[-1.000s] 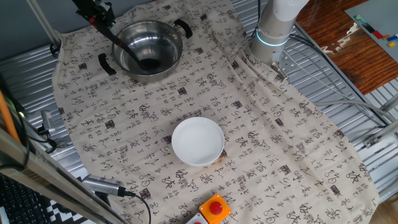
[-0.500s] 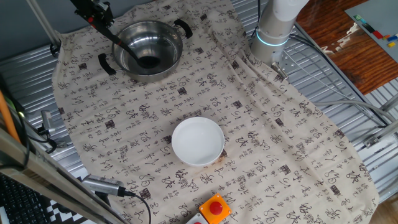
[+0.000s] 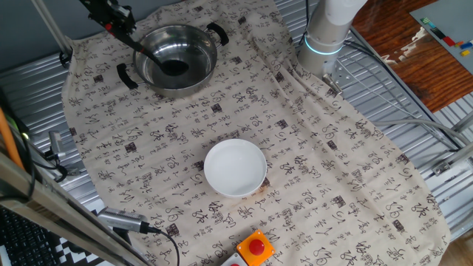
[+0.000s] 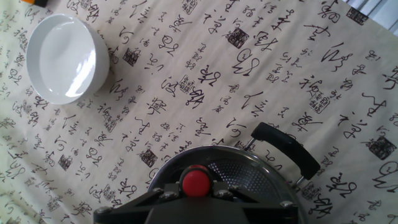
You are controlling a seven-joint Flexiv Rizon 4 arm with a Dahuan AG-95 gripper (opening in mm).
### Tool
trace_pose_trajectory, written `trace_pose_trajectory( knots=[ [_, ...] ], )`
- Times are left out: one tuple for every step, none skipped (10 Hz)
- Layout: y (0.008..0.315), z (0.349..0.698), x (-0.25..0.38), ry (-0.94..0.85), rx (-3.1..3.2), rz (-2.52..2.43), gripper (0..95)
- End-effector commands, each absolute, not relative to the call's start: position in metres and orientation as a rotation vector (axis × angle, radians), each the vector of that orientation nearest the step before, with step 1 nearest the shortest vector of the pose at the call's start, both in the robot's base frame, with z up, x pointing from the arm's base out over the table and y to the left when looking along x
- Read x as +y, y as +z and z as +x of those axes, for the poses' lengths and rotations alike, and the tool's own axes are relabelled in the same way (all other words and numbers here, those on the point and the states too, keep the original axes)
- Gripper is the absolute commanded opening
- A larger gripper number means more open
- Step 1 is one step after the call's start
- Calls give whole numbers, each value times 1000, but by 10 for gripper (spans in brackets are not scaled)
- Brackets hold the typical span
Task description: Scoop water with a large spoon from one bowl to another
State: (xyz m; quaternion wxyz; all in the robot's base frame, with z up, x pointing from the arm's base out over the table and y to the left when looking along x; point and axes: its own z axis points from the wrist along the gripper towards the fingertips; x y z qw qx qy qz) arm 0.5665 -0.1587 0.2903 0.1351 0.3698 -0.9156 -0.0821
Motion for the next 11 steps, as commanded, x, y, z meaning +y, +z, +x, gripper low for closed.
trace_pose_trajectory(
  knots=[
    [290, 567, -160, -187, -2630, 1095, 0],
    [289, 568, -160, -179, -2629, 1096, 0],
    [288, 568, -161, -179, -2630, 1096, 0],
    [287, 569, -162, -184, -2634, 1094, 0],
    [287, 569, -162, -185, -2635, 1093, 0],
    [287, 569, -162, -195, -2638, 1092, 0],
    [288, 568, -161, -214, -2643, 1091, 0],
    [289, 568, -161, -253, -2653, 1085, 0],
    [289, 568, -161, -283, -2663, 1076, 0],
    [289, 568, -161, -348, -2686, 1056, 0],
    [289, 568, -161, -365, -2690, 1053, 0]
  ],
)
